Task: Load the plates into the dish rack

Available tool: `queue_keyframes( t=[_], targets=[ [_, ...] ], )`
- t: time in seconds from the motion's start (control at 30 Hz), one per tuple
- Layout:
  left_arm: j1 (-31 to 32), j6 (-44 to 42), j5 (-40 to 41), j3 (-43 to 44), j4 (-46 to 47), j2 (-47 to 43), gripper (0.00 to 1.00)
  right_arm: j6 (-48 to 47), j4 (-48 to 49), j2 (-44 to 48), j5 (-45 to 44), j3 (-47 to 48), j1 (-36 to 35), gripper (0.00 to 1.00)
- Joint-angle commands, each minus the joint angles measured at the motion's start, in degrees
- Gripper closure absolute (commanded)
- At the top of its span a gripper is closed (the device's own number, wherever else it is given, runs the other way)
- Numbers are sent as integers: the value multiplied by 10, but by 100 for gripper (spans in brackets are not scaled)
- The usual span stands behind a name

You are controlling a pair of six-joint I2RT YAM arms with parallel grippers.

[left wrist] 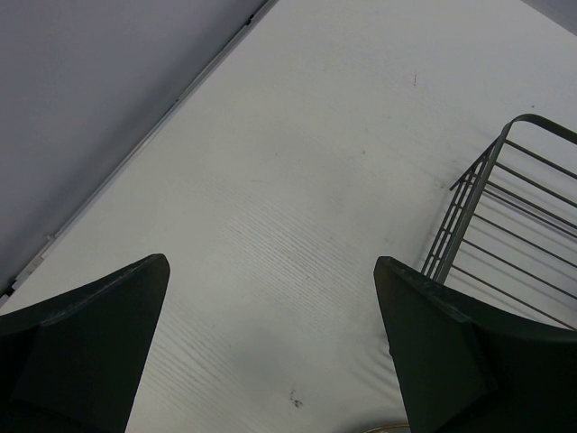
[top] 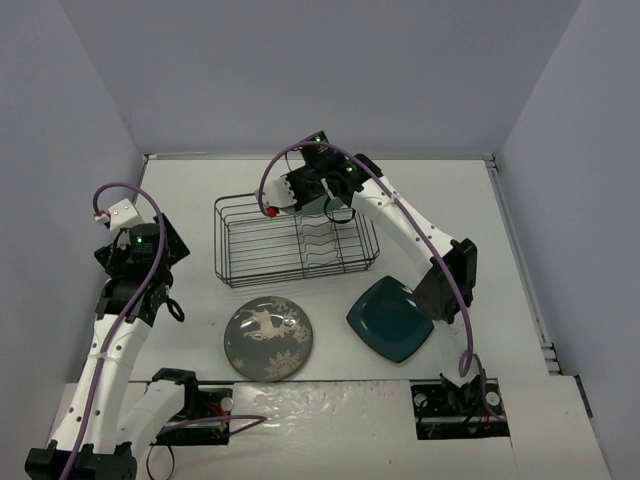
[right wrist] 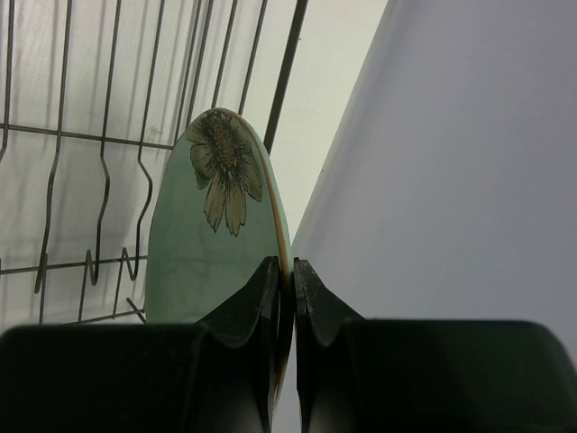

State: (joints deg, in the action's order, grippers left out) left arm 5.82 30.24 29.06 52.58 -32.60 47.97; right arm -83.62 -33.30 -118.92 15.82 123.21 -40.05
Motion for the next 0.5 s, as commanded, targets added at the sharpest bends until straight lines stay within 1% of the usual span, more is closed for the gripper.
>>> queue_keyframes(
  t=[0.0,0.47],
  targets=[
    [-2,0,17,20,17,2,3,-12,86,23,1,-5,2,100],
    [-2,0,14,19,17,0,3,0,104,19,11,-39,5,100]
  ],
)
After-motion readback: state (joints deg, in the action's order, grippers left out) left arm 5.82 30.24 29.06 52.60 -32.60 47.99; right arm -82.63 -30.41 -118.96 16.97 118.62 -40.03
